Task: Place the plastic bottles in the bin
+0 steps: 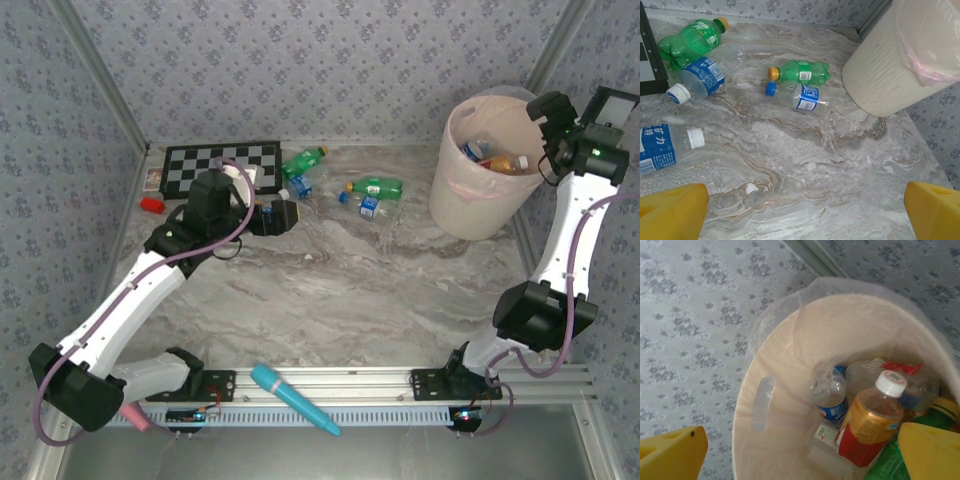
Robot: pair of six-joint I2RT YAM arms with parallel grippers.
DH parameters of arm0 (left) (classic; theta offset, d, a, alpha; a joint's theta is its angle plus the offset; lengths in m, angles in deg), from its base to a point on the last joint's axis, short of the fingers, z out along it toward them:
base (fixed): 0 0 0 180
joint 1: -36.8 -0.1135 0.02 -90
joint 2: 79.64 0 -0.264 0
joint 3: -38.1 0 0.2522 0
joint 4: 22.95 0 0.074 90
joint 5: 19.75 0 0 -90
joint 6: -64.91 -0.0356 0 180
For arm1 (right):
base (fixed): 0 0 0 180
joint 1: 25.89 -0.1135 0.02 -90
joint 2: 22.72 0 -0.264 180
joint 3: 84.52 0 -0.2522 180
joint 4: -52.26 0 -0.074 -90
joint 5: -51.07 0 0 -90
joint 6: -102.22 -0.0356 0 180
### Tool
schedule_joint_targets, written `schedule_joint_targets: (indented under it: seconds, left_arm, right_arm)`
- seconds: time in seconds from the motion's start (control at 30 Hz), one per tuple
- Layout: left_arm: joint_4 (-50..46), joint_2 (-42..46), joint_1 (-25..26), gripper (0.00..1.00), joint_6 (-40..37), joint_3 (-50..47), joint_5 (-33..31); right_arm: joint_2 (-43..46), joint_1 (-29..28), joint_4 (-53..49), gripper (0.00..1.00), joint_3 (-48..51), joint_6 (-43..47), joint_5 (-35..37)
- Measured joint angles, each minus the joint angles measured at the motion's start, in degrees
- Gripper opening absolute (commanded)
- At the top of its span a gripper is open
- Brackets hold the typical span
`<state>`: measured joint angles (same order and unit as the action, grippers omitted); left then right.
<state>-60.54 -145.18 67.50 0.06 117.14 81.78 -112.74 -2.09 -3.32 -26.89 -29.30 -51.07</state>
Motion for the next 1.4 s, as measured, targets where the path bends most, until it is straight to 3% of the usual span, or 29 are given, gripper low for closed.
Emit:
schedule_joint_targets:
  seconds: [0.33,0.7,1.03,1.4]
  left_arm:
    - [-0.28,-4.09,-5.07,1.00,2.49,-1.16,-1.42]
    - [-1.42,-11.34,-11.02,1.00,2.34,-2.01,-4.74]
    - [-1.66,-27.02,-17.09,1.00,0.17,5.51,-5.84]
    - [-1.62,-42.53,-24.83,1.00,-0.50,18.05,-0.55]
  right_arm:
    - [6.86,-9.64,0.42,1.00,5.42,2.91,1.05]
    - [10.93,-24.81,1.75,1.00,11.67,9.86,1.90]
    - [10.99,-38.88,1.77,1.00,15.06,17.33,1.84]
    - [11.67,-43.08,1.70,1.00,18.56,19.12,1.92]
